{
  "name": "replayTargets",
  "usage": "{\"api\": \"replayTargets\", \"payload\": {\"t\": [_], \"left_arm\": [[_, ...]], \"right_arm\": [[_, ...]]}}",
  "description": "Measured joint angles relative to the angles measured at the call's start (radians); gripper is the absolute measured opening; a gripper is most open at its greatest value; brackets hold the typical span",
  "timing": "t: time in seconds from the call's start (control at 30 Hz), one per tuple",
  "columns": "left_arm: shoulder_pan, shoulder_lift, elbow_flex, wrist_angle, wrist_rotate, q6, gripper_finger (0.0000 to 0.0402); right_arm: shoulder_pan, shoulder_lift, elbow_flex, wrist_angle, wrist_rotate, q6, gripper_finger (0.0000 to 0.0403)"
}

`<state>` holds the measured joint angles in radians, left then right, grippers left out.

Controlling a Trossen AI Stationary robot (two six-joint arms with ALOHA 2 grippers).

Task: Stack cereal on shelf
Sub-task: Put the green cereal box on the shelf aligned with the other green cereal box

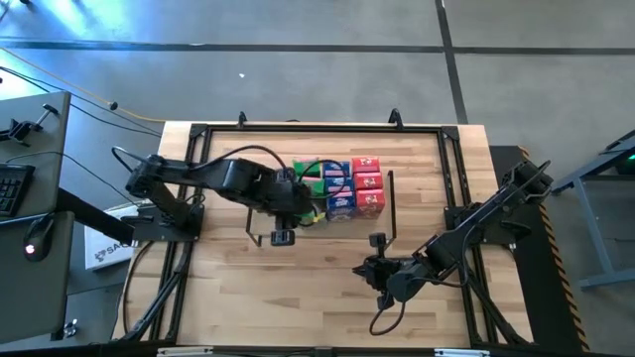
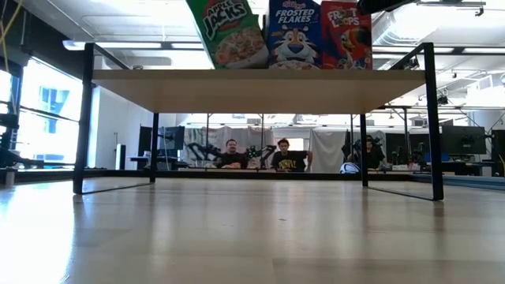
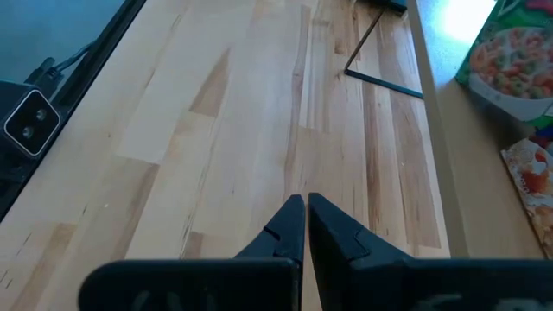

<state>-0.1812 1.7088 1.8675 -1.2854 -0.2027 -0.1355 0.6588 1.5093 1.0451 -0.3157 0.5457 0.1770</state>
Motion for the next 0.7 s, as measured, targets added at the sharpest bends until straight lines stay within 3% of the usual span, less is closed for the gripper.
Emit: {"api": "replayTargets", "payload": {"t": [0.57,0.7], "left_arm": [[-0.002,-0.006,0.000,0.003,-0.030,0.010,0.0250],[-0.003,-0.022,0.000,0.001,-0.085,0.031,0.0256]], "right_arm": [[0.000,0.000,0.000,0.002,0.000,0.005,0.0002],[0.000,0.000,0.000,0.007,0.000,0.005,0.0002]]}}
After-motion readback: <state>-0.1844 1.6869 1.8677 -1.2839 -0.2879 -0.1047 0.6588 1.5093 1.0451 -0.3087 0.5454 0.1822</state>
